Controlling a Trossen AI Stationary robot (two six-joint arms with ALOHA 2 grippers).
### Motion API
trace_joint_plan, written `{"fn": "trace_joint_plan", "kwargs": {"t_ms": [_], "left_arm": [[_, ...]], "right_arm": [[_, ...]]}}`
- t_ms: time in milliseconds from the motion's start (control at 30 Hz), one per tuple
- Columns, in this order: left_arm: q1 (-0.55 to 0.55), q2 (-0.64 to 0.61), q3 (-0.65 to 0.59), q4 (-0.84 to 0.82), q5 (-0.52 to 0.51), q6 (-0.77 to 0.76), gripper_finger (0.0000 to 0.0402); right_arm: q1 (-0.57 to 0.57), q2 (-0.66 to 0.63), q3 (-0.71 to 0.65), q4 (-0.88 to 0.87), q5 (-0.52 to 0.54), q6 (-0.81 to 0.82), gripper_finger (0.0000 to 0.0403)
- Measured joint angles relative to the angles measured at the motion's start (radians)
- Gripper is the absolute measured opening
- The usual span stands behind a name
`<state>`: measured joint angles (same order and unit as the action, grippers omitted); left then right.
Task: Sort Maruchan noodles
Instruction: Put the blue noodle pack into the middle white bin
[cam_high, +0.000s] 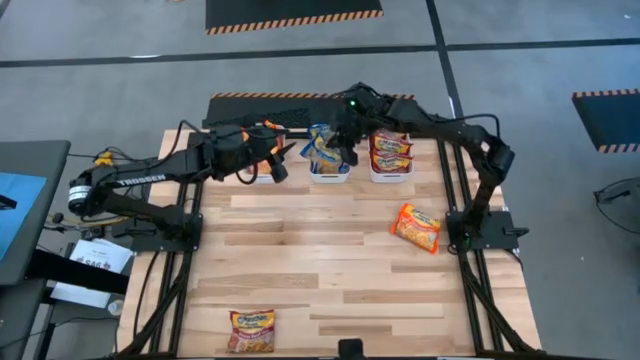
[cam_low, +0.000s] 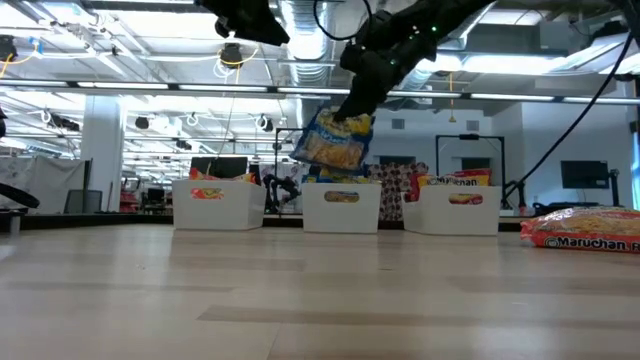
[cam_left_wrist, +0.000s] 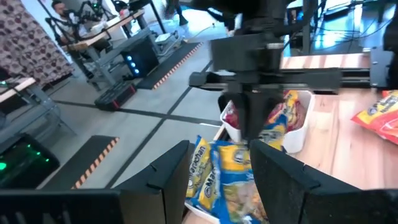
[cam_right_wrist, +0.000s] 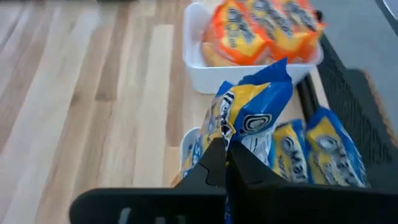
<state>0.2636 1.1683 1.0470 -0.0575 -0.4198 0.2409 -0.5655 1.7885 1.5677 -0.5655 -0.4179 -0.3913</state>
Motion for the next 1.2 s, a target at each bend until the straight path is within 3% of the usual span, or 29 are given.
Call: {"fn": "trace_joint_plan", "kwargs": {"t_ms": [200,300,567,767,1100,1200], "left_arm": [[0.022,0.000,0.000,-0.004,-0.008,-0.046,0.0158],[0.024,0.000,0.000,-0.004,-0.009,-0.056,0.0158],[0.025,0.000,-0.001,-0.006,-0.011,-0.014,0.0158],[0.027,0.000,-0.001,-0.007,-0.012,0.001,0.0158],[0.029,0.000,-0.001,-0.086,-0.020,-0.026,0.0158],[0.029,0.001,-0.001,-0.095,-0.022,-0.023,0.0158]], "right_arm": [[0.002,-0.005,0.000,-0.089,0.002,-0.156,0.0006],[0.001,0.002,0.000,-0.116,0.077,-0.221,0.0006],[0.001,0.003,0.000,-0.038,0.106,-0.301,0.0006],[0.019,0.073,0.000,-0.014,0.137,-0.368,0.0007],[0.043,0.069,0.002,-0.148,0.161,-0.451,0.0009],[0.049,0.069,0.002,-0.222,0.227,-0.502,0.0009]]}}
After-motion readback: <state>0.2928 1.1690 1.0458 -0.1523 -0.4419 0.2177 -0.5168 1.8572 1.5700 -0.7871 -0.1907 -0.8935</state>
